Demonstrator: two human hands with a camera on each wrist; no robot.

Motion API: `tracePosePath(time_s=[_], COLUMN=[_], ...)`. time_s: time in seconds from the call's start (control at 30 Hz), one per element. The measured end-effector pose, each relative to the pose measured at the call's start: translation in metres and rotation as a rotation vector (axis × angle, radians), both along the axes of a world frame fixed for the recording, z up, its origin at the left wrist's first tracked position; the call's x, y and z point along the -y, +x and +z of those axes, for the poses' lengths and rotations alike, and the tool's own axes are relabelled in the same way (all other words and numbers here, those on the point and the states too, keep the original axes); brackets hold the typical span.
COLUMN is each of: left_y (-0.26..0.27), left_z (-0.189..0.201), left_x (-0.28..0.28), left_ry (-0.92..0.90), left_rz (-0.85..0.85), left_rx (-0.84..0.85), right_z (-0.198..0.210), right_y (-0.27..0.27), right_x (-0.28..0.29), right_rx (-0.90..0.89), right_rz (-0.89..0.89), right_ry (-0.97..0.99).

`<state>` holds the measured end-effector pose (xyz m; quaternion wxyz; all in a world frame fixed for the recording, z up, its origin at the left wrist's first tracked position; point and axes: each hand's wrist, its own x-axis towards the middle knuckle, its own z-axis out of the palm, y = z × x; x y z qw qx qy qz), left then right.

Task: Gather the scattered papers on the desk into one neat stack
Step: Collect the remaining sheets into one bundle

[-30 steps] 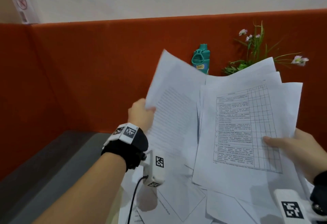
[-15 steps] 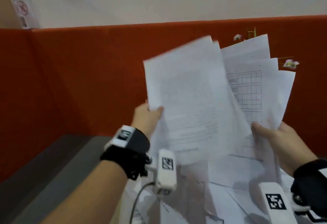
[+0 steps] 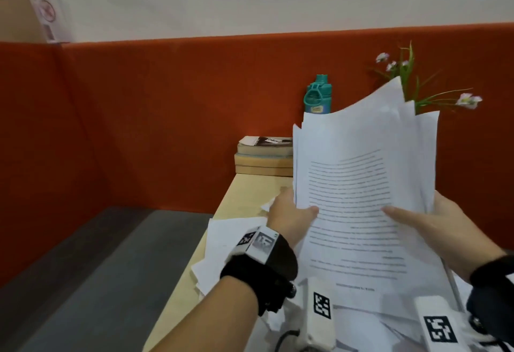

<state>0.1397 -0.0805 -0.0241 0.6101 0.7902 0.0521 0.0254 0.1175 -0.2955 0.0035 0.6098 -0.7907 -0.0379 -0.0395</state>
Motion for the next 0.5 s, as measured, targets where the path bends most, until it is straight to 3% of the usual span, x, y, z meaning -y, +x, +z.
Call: tracePosePath(time_s=[0.1, 0.17, 0.23, 0.33, 0.5], left_y=[-0.003, -0.004, -0.009, -0.023, -0.038], left_z=[0.007, 0.008, 0.004, -0.006, -0.018], left_x=[-0.028, -0.068, -0.102, -0.118, -0.108], left_ry=[0.409, 0.783, 0.989, 1.035, 1.072], left_rz=[-0.001, 0.048, -0.014, -0.125, -0.091], left_rx=[-0.117, -0.290, -0.472, -0.576, -0.494], right_z=[-0.002, -0.001, 0.000, -0.002, -0.003], right_y=[0.000, -0.004, -0.006, -0.007, -0.005], right_x=[0.007, 0.010, 0.013, 0.010, -0.001], right_rx=[-0.047, -0.058, -0.060, -0.077, -0.107], right_rz=[-0.117, -0.143, -0.168, -0.191, -0.190], right_ry=[-0.036, -0.041, -0.030, -0.014, -0.026])
